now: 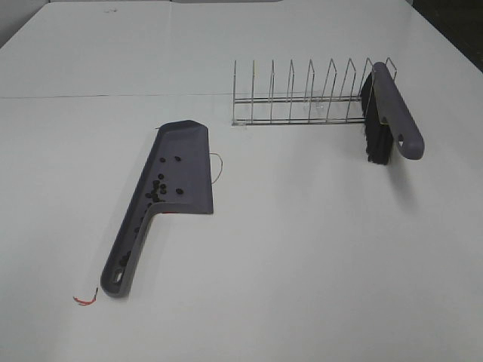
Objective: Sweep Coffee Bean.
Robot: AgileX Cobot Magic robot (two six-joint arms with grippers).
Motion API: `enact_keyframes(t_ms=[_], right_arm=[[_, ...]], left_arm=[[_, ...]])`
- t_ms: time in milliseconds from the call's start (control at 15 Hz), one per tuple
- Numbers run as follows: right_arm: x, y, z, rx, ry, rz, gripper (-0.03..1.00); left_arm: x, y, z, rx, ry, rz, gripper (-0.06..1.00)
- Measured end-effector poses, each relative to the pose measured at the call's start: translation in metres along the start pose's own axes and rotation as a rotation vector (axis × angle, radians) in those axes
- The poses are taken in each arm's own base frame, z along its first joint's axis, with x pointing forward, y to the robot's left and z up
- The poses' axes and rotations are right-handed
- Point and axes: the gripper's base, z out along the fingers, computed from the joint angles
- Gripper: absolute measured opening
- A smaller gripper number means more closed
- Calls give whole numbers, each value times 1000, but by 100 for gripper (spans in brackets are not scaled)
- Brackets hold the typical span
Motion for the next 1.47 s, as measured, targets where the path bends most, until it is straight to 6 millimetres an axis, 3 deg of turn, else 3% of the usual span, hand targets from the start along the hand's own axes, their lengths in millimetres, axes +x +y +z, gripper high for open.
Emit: enact_keyframes(t_ms=[1200, 1467], right_arm=[[-1, 0, 1, 1, -12, -1, 82], [-1, -1, 1, 46, -9, 31, 82]], left_arm=[[0, 0, 0, 0, 0, 3, 62], [0, 4, 0, -160, 1, -120, 62]])
